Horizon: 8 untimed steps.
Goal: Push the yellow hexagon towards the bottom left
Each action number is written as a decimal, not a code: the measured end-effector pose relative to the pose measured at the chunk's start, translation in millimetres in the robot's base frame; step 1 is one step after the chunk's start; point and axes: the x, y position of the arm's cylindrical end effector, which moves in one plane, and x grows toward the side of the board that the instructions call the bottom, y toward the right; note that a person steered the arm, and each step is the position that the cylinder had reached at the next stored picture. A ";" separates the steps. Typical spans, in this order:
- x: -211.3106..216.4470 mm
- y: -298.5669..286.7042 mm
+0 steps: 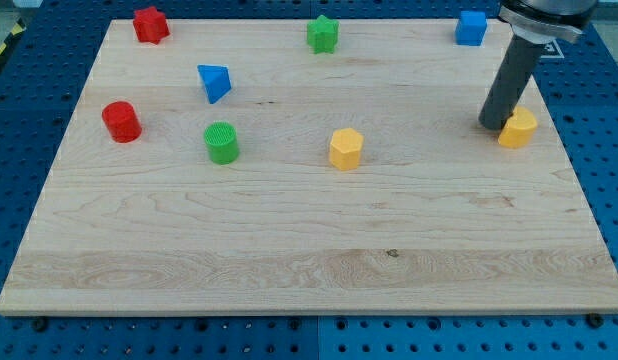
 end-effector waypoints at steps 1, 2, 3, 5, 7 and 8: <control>0.1 0.0; 0.1 0.0; 0.1 -2.5; 0.1 -7.2; 0.0 -56.0; -6.5 -105.6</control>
